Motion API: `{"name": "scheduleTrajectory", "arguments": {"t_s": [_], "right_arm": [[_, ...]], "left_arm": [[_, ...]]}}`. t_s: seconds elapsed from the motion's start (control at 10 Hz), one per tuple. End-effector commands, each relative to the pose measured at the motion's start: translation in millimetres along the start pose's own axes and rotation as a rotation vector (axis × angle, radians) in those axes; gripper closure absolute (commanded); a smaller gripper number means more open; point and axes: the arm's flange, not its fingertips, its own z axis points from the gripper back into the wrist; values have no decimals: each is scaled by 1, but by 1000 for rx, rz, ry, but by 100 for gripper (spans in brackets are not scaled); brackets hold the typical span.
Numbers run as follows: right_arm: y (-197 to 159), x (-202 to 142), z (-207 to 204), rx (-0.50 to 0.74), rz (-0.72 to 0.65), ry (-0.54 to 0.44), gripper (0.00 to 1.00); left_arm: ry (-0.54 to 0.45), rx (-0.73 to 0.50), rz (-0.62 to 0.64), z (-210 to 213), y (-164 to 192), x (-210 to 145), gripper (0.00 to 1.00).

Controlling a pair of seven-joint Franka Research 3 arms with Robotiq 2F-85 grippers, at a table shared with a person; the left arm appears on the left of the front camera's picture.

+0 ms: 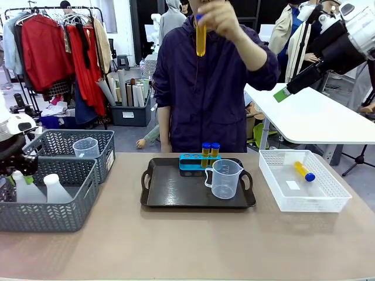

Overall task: Prepare the laboratory tools.
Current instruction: Pick up one Small flask and place it on the Handle tray.

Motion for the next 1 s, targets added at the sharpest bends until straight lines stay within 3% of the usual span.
{"name": "scheduleTrajectory", "arguments": {"t_s": [0.0, 0.6, 0.9], "right_arm": [[0, 1, 1, 19, 1, -16, 0], [0, 1, 1, 19, 1, -16, 0], [0, 1, 1, 19, 1, -16, 0]], "left_arm": [[-2, 0, 3, 1, 1, 0, 100], [0, 0, 0, 0, 0, 0, 100], [-80, -3, -26, 79, 9, 6, 100]]}}
